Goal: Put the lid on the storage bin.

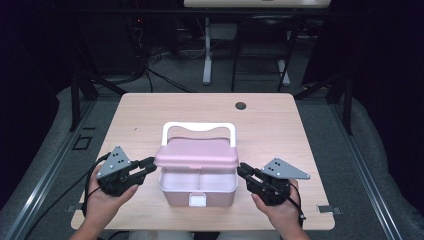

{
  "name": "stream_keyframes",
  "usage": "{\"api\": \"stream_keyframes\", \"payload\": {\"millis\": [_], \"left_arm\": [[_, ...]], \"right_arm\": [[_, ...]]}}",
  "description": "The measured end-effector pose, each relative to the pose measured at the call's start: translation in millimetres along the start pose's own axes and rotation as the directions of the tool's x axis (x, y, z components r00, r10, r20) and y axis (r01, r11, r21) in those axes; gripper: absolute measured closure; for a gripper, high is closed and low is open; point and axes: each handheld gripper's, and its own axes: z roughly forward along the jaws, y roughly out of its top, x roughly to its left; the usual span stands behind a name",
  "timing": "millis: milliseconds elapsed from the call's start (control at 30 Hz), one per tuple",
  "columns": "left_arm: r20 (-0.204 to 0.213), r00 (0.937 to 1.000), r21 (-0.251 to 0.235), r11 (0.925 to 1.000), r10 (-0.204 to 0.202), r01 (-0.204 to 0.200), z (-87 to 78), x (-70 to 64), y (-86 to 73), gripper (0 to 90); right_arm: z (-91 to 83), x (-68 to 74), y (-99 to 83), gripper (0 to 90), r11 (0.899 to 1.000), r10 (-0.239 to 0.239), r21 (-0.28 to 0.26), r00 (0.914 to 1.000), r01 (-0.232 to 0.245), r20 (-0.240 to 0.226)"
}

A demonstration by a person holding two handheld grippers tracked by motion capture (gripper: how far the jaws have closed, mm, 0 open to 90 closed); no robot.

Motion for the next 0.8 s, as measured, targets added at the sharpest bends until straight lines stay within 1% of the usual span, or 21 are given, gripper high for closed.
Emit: {"api": "stream_keyframes", "payload": {"millis": [200, 267, 367, 467, 533, 633, 733, 800], "left_arm": [[0.005, 1.0, 0.016, 0.9999, -0.007, 0.007, -0.4, -0.6, -6.6, 76.5], [0.006, 0.9999, 0.02, 0.9998, -0.009, 0.009, -0.7, -0.9, -9.1, 76.6], [0.005, 0.9999, 0.028, 0.9996, -0.011, 0.011, -1.4, -1.2, -13.2, 76.6], [0.005, 0.9997, 0.03, 0.9993, -0.024, 0.023, -2.3, -0.9, -17.5, 76.6], [0.008, 0.9996, 0.041, 0.9988, -0.026, 0.025, -2.6, -1.5, -19.9, 76.6], [0.005, 0.9998, 0.049, 0.9986, -0.021, 0.021, -1.9, -3.2, -22.3, 76.6], [0.003, 0.9998, 0.057, 0.9981, -0.022, 0.021, -1.0, -4.6, -24.5, 76.6], [0.003, 0.9997, 0.063, 0.9978, -0.024, 0.024, -0.6, -4.8, -25.8, 76.6]], "right_arm": [[-0.7, -0.1, -4.3, 80.0, 1.0, 0.003, 0.014, 1.0, -0.003, -0.006], [-0.6, -0.2, -6.2, 80.6, 1.0, -0.005, 0.021, 1.0, 0.005, -0.003], [-1.1, -0.9, -9.3, 81.1, 0.999, 0.001, 0.035, 1.0, 0.0, -0.01], [-1.9, -2.1, -13.0, 81.7, 0.999, 0.009, 0.047, 0.9998, -0.009, -0.016], [-2.4, -2.7, -14.9, 81.7, 0.998, 0.014, 0.055, 0.9997, -0.013, -0.022], [-2.3, -3.4, -18.1, 81.2, 0.998, 0.019, 0.064, 0.9993, -0.017, -0.032], [-3.8, -3.3, -20.5, 81.1, 0.997, 0.019, 0.076, 0.9993, -0.016, -0.033], [-6.0, -4.2, -21.7, 81.1, 0.997, 0.025, 0.073, 0.9991, -0.022, -0.033]]}}
